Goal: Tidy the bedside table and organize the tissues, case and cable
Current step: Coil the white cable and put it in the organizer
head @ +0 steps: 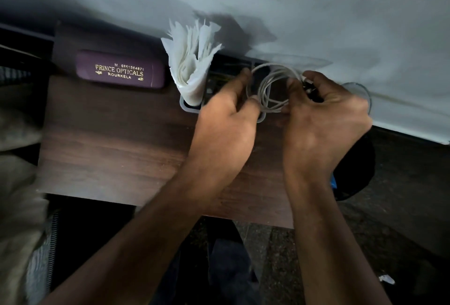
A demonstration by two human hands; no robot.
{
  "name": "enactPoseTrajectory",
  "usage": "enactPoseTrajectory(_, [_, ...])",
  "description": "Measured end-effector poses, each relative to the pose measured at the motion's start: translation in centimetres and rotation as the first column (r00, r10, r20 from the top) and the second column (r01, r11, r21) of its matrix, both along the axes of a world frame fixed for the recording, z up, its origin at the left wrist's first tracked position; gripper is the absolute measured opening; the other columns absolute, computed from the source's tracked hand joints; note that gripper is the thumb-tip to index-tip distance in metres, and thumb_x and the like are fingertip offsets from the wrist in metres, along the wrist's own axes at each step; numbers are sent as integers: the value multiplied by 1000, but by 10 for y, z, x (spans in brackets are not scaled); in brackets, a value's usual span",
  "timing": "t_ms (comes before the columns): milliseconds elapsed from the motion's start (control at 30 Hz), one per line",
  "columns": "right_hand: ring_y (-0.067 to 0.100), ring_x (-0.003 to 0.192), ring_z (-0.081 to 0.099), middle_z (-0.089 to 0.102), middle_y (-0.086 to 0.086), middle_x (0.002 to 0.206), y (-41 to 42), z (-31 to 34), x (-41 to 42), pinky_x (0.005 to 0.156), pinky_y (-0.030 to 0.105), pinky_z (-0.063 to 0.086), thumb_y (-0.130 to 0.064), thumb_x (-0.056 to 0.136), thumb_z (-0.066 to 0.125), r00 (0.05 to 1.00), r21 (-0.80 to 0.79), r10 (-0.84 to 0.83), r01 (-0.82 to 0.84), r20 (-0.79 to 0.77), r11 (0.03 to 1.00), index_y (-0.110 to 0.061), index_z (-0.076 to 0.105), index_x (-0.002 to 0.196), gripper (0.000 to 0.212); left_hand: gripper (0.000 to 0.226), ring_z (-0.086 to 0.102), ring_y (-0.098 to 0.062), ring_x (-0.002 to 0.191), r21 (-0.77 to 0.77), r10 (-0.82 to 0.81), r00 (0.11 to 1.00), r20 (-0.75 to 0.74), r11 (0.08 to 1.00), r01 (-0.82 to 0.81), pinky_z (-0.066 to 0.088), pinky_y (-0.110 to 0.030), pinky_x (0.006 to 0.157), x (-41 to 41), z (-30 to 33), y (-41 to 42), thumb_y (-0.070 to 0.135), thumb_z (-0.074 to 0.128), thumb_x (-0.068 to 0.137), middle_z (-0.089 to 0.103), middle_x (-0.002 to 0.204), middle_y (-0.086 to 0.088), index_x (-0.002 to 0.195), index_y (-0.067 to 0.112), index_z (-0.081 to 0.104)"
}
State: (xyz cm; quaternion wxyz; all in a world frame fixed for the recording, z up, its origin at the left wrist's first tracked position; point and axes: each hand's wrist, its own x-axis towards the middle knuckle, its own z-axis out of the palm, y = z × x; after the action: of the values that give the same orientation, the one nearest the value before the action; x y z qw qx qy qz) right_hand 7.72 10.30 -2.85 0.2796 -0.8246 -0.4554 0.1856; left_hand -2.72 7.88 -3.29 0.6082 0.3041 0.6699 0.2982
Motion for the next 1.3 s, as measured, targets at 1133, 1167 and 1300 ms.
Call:
enactPoseTrajectory(1133, [23, 54, 69, 70, -3, 57, 4, -37, -14, 51, 43, 58, -13, 84, 77, 952, -51, 50, -68, -303, 996, -23, 74, 69, 18, 76, 54, -31, 130, 100, -318, 854, -413, 916, 390, 44, -49, 109, 1, -45, -25, 7, 58, 91, 54, 143, -15, 159, 11, 24])
enactPoseTrajectory(1167, [24, 54, 69, 69, -2, 57, 5, -39, -14, 52, 46, 58, -14, 84, 77, 950, -65, 44, -67, -311, 996, -27, 70, 66, 23, 76, 55, -33, 128, 99, -339, 840, -423, 905, 415, 46, -51, 106, 0, -47, -26, 11, 58, 90, 55, 140, -16, 158, 11, 25])
enactPoseTrajectory(1300, [21, 66, 73, 76, -1, 77, 3, -46, -14, 67, 46, 61, -24, 78, 81, 950, -89, 79, -110, -303, 990, -24, 76, 91, 14, 73, 51, -34, 128, 55, -426, 762, -487, 856, 514, 46, -56, 101, -2, -50, -31, 26, 57, 88, 54, 140, -12, 156, 15, 32])
